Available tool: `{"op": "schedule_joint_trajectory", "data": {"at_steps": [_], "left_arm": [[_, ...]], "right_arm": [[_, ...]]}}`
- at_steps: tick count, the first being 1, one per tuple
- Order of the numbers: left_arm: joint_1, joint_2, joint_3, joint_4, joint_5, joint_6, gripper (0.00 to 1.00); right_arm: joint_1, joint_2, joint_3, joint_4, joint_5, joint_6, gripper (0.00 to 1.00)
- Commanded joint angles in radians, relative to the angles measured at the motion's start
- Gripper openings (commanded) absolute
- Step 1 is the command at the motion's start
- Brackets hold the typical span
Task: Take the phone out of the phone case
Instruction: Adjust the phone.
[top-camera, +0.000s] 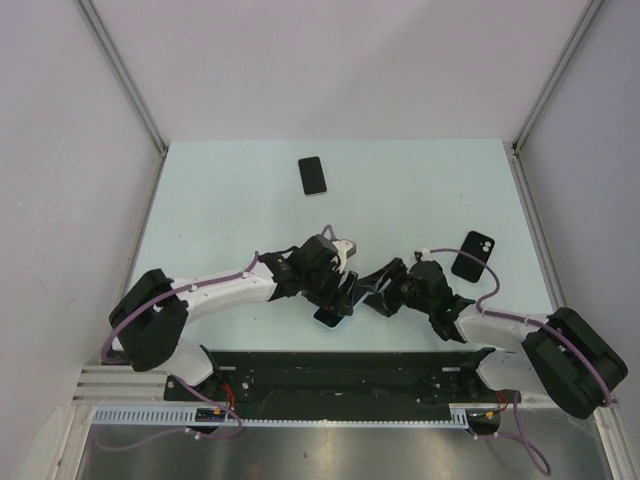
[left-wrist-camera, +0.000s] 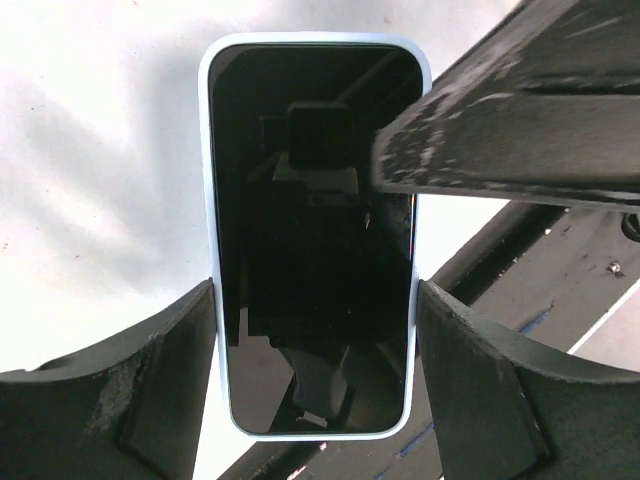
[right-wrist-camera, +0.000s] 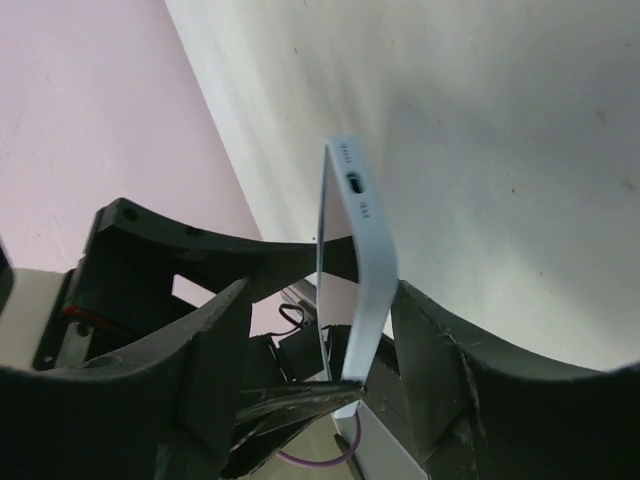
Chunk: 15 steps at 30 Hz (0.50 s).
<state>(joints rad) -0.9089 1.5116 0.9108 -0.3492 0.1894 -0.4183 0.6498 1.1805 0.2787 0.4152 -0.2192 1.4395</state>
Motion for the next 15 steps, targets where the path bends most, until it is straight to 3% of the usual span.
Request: {"op": "schedule_joint_trajectory", "data": {"at_steps": [1, 5, 6, 7, 8, 10, 11, 15], "left_arm": [[0.024, -0.093, 0.031, 0.069, 0.065, -0.017, 0.56], [0.036, -0.116, 0.045, 0.065, 0.09, -0.017, 0.56], [0.038, -0.119, 0.048, 0.064, 0.097, -0.017, 0.57], [0.039, -0.122, 0.049, 0.064, 0.11, -0.017, 0.57], [0.038, -0.126, 0.053, 0.062, 0.117, -0.016, 0.65], [0.048, -0.14, 0.057, 0.049, 0.122, -0.019, 0.82], [0.054, -0.149, 0.059, 0.044, 0.119, -0.022, 0.96], [0.178, -0.258, 0.03, 0.03, 0.183, -0.043, 1.0]], "right_arm": [[0.013, 0.079, 0.027, 0.175, -0.051, 0.035, 0.61], [0.021, 0.159, 0.059, 0.253, -0.088, 0.029, 0.41], [0.019, 0.186, 0.066, 0.281, -0.094, 0.027, 0.23], [0.017, 0.197, 0.071, 0.295, -0.109, 0.025, 0.11], [0.013, 0.203, 0.082, 0.307, -0.12, 0.025, 0.0], [-0.009, 0.217, 0.086, 0.338, -0.149, 0.018, 0.0], [-0.016, 0.208, 0.086, 0.344, -0.149, 0.006, 0.0], [-0.077, 0.121, 0.102, 0.315, -0.155, -0.1, 0.0]]}}
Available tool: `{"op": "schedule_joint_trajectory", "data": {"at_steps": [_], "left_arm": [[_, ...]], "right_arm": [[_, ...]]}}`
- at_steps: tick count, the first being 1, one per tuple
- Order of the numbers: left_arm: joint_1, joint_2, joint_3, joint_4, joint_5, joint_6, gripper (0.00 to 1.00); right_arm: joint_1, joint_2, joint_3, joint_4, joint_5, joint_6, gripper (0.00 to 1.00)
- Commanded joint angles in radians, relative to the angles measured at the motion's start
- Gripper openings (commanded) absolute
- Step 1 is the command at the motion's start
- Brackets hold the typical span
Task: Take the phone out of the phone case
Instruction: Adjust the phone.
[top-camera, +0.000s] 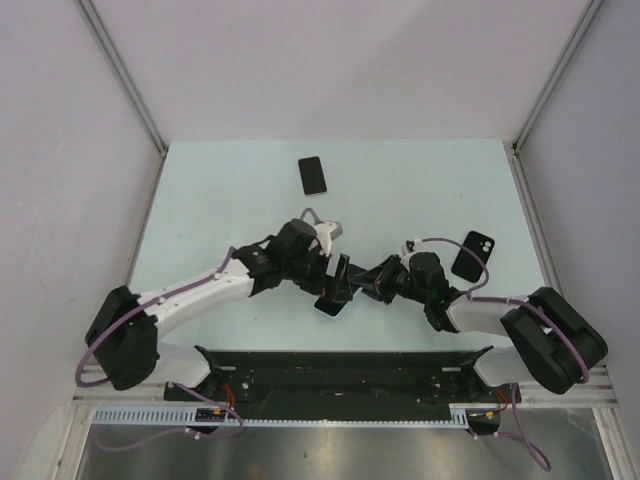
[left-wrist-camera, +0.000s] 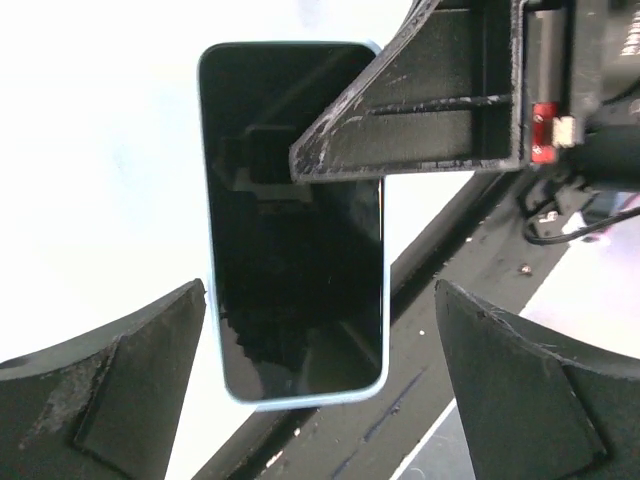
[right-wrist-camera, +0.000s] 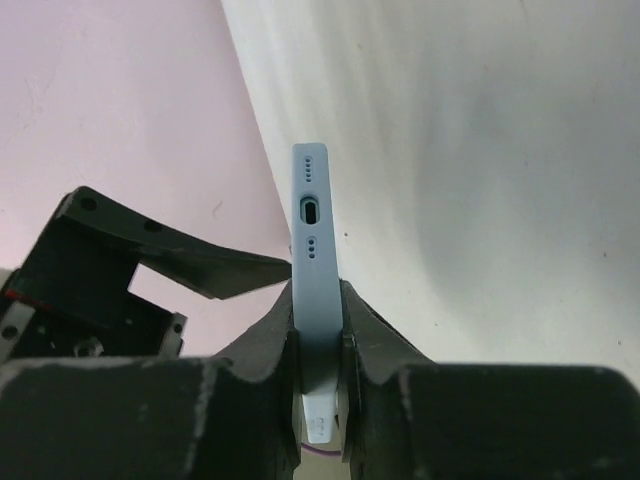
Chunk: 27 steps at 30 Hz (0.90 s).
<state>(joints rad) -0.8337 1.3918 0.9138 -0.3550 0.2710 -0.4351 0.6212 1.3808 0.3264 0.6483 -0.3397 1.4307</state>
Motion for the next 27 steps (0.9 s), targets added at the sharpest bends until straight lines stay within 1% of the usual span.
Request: {"op": "schedule_joint_trajectory", "data": {"at_steps": [1, 2, 3, 4, 5, 6, 7, 8, 9, 10, 13, 16, 18, 19, 20, 21, 23, 24, 26, 27], "left_arm": [[0.134, -0.164, -0.001, 0.053, 0.134, -0.045, 1.0], [0.166, -0.19, -0.016, 0.066, 0.195, -0.057, 1.0], [0.224, -0.238, -0.03, 0.08, 0.235, -0.068, 1.0], [0.249, -0.256, -0.05, 0.108, 0.269, -0.091, 1.0], [0.269, -0.27, -0.058, 0.122, 0.331, -0.102, 1.0], [0.303, -0.293, -0.065, 0.137, 0.359, -0.117, 1.0], [0.315, -0.298, -0.079, 0.177, 0.388, -0.155, 1.0], [0.329, -0.301, -0.088, 0.204, 0.431, -0.178, 1.0], [0.349, -0.303, -0.098, 0.232, 0.492, -0.203, 1.0], [0.355, -0.304, -0.113, 0.282, 0.522, -0.244, 1.0], [0.373, -0.306, -0.131, 0.335, 0.577, -0.29, 1.0], [0.378, -0.289, -0.131, 0.327, 0.594, -0.278, 1.0], [0.384, -0.277, -0.147, 0.341, 0.609, -0.286, 1.0], [0.386, -0.275, -0.174, 0.394, 0.632, -0.315, 1.0], [0.386, -0.274, -0.19, 0.419, 0.64, -0.332, 1.0], [0.386, -0.269, -0.203, 0.436, 0.648, -0.349, 1.0], [0.386, -0.248, -0.228, 0.464, 0.674, -0.352, 1.0], [0.386, -0.241, -0.239, 0.485, 0.691, -0.379, 1.0], [0.387, -0.222, -0.291, 0.611, 0.744, -0.442, 1.0], [0.387, -0.214, -0.309, 0.663, 0.758, -0.508, 0.99]], "right_arm": [[-0.082, -0.107, 0.069, 0.065, -0.073, -0.14, 0.0], [-0.101, -0.114, 0.083, 0.048, -0.099, -0.171, 0.0], [-0.113, -0.117, 0.117, 0.037, -0.132, -0.197, 0.0], [-0.124, -0.108, 0.132, 0.039, -0.21, -0.22, 0.0], [-0.145, -0.095, 0.147, 0.042, -0.254, -0.255, 0.0], [-0.152, -0.083, 0.17, 0.08, -0.3, -0.265, 0.0], [-0.158, -0.068, 0.175, 0.109, -0.377, -0.263, 0.0], [-0.17, -0.04, 0.175, 0.147, -0.404, -0.233, 0.0], [-0.17, -0.031, 0.174, 0.222, -0.422, -0.211, 0.0], [-0.17, -0.026, 0.174, 0.261, -0.441, -0.201, 0.0], [-0.166, -0.016, 0.175, 0.396, -0.458, -0.164, 0.0], [-0.166, 0.02, 0.178, 0.485, -0.476, -0.127, 0.0], [-0.163, 0.061, 0.18, 0.579, -0.486, -0.083, 0.0], [-0.161, 0.078, 0.18, 0.612, -0.49, -0.064, 0.0], [-0.16, 0.092, 0.18, 0.687, -0.49, -0.046, 0.0], [-0.156, 0.122, 0.18, 0.721, -0.486, -0.005, 0.0], [-0.156, 0.15, 0.18, 0.781, -0.475, 0.023, 0.0], [-0.155, 0.168, 0.18, 0.798, -0.464, 0.033, 0.0], [-0.149, 0.217, 0.18, 0.864, -0.453, 0.063, 0.0], [-0.147, 0.233, 0.181, 0.885, -0.444, 0.072, 0.0]]}}
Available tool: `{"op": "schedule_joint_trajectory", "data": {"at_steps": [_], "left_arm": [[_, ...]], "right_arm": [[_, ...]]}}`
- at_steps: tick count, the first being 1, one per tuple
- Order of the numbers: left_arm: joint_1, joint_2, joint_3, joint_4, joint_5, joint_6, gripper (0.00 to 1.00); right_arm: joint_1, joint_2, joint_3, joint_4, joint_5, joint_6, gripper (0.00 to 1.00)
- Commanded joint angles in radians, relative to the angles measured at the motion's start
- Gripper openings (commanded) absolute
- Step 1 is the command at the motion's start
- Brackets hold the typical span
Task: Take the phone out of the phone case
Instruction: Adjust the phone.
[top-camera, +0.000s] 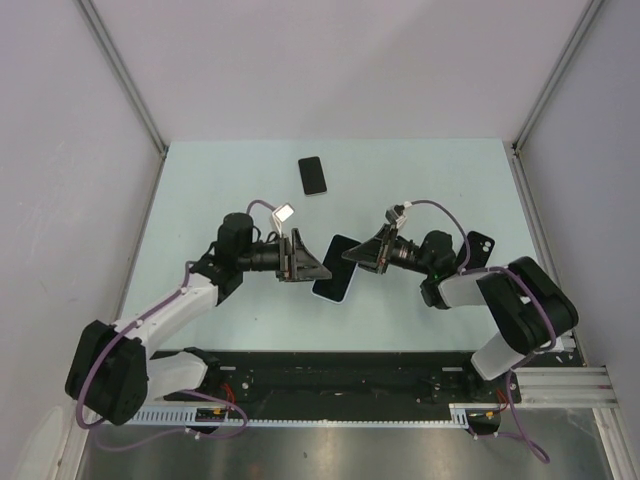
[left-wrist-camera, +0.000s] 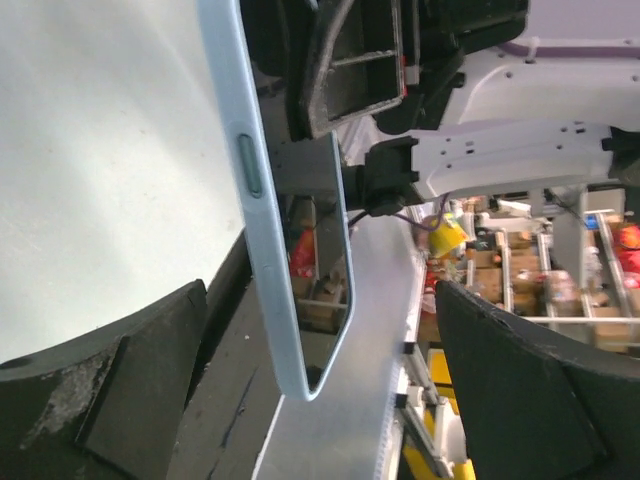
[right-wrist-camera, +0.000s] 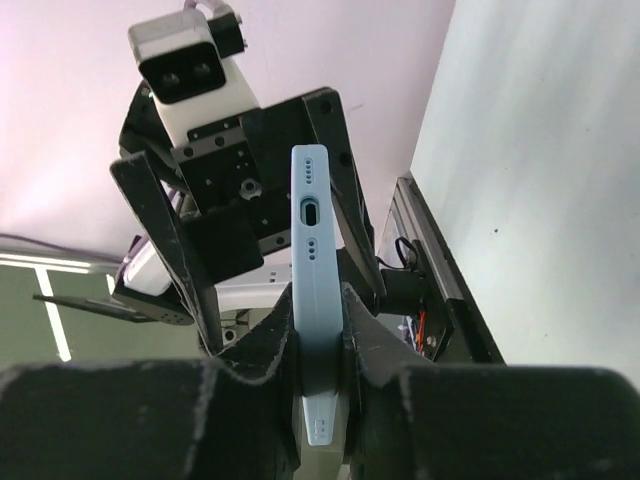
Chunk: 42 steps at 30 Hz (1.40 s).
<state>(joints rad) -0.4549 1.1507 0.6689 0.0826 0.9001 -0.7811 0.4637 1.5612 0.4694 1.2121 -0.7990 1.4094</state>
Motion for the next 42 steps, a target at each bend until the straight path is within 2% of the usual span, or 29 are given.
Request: {"op": "schedule_joint_trajectory", "data": {"at_steps": [1, 5, 7, 9, 15, 19, 23, 24, 28, 29, 30, 31, 32, 34, 38, 42], "left_arm": [[0.009, 0.03, -0.092, 0.299, 0.138, -0.185, 0.99], [0.007, 0.055, -0.144, 0.436, 0.143, -0.282, 0.97], [0.005, 0.066, -0.164, 0.508, 0.149, -0.328, 0.92], [0.002, 0.073, -0.169, 0.525, 0.14, -0.346, 0.91], [-0.002, 0.072, -0.17, 0.525, 0.128, -0.351, 0.74], [-0.005, 0.073, -0.172, 0.526, 0.125, -0.353, 0.56], [-0.008, 0.07, -0.166, 0.539, 0.115, -0.351, 0.45], [-0.008, 0.067, -0.167, 0.54, 0.114, -0.345, 0.32], [-0.007, 0.07, -0.17, 0.533, 0.111, -0.33, 0.0], [-0.007, 0.072, -0.172, 0.539, 0.115, -0.33, 0.0], [-0.007, 0.07, -0.173, 0.583, 0.137, -0.342, 0.0], [-0.007, 0.07, -0.178, 0.618, 0.148, -0.354, 0.0], [-0.007, 0.063, -0.178, 0.644, 0.157, -0.363, 0.0], [-0.007, 0.052, -0.163, 0.658, 0.158, -0.354, 0.0], [-0.007, 0.04, -0.14, 0.648, 0.149, -0.333, 0.0], [-0.007, 0.053, -0.132, 0.707, 0.155, -0.366, 0.0]], "right_arm": [[0.019, 0.08, 0.04, 0.337, 0.015, 0.105, 0.0], [0.042, 0.108, 0.057, 0.34, 0.03, 0.086, 0.0], [0.049, 0.109, 0.063, 0.322, 0.041, 0.073, 0.0], [0.058, 0.106, 0.071, 0.281, 0.044, 0.04, 0.0], [0.076, 0.079, 0.081, 0.19, 0.06, -0.023, 0.0], [0.082, 0.071, 0.089, 0.176, 0.066, -0.03, 0.0], [0.096, 0.056, 0.098, 0.135, 0.067, -0.049, 0.0], [0.099, 0.048, 0.104, 0.113, 0.066, -0.061, 0.0], [0.105, -0.03, 0.113, -0.009, 0.067, -0.13, 0.0], [0.083, -0.076, 0.117, -0.075, 0.058, -0.171, 0.0], [0.069, -0.099, 0.117, -0.107, 0.043, -0.185, 0.02], [0.049, -0.122, 0.118, -0.156, 0.034, -0.199, 0.1], [0.017, -0.168, 0.118, -0.176, 0.026, -0.205, 0.34], [-0.013, -0.2, 0.12, -0.177, -0.002, -0.187, 0.49], [-0.004, -0.222, 0.12, -0.069, -0.049, -0.15, 0.54], [0.023, -0.217, 0.12, -0.046, -0.055, -0.135, 0.51]]}}
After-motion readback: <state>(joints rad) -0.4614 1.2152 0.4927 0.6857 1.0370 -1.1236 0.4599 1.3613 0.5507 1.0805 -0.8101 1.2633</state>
